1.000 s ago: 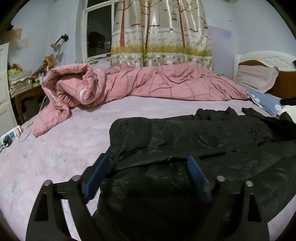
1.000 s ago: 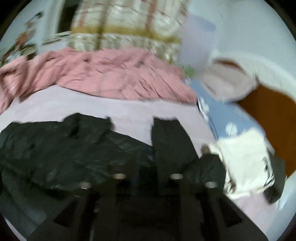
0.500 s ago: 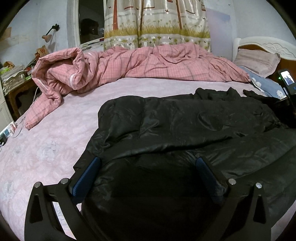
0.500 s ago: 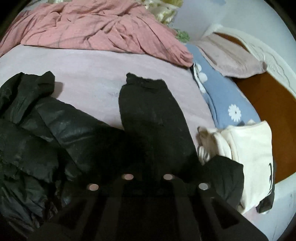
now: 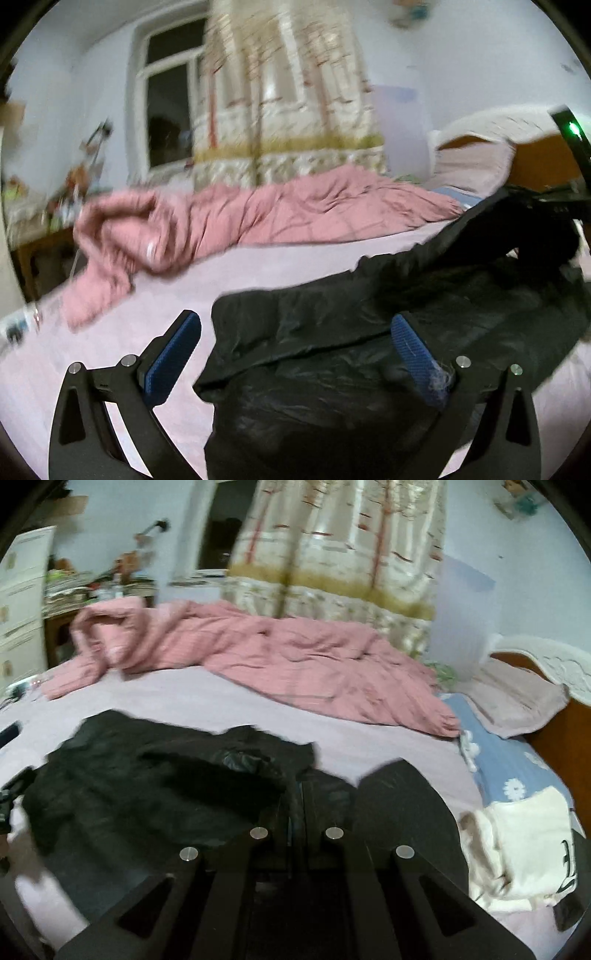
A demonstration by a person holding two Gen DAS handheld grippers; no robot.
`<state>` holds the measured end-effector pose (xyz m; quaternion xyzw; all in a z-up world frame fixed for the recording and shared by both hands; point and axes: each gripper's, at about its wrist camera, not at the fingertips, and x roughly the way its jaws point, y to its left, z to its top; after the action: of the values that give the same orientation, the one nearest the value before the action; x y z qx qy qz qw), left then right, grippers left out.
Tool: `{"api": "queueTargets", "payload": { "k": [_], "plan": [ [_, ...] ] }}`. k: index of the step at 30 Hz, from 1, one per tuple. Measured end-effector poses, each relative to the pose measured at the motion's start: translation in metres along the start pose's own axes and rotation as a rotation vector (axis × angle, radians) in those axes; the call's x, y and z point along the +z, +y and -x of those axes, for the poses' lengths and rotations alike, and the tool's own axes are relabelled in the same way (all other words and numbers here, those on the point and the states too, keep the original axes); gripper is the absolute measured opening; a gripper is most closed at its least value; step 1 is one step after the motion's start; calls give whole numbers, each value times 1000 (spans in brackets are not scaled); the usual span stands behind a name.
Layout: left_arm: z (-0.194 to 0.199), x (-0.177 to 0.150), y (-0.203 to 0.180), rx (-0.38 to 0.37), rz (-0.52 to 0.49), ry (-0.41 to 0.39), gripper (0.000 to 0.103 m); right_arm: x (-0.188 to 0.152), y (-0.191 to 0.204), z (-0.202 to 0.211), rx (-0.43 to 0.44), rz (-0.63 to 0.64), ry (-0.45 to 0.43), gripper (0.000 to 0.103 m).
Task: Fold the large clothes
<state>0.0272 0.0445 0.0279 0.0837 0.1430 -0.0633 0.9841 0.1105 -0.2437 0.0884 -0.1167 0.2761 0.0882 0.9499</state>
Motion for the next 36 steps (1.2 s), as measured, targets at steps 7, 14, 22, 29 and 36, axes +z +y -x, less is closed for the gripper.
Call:
{"api": "queueTargets", "payload": {
  "k": [7, 14, 22, 29, 36],
  "plan": [
    [4, -4, -53, -146, -72, 48, 102, -63, 41, -10, 19, -114, 86, 5],
    [-3, -2, -75, -195, -54, 109, 103, -108, 26, 8, -9, -284, 19, 83],
    [-47, 15, -60, -239, 121, 338, 103, -116, 7, 35, -83, -335, -102, 85],
    [-78, 16, -57, -247, 186, 466, 96, -118, -10, 54, -125, -372, -189, 85],
    [-112, 7, -55, -268, 241, 613, 14, -126, -38, 54, -151, -486, -199, 87]
  ]
}}
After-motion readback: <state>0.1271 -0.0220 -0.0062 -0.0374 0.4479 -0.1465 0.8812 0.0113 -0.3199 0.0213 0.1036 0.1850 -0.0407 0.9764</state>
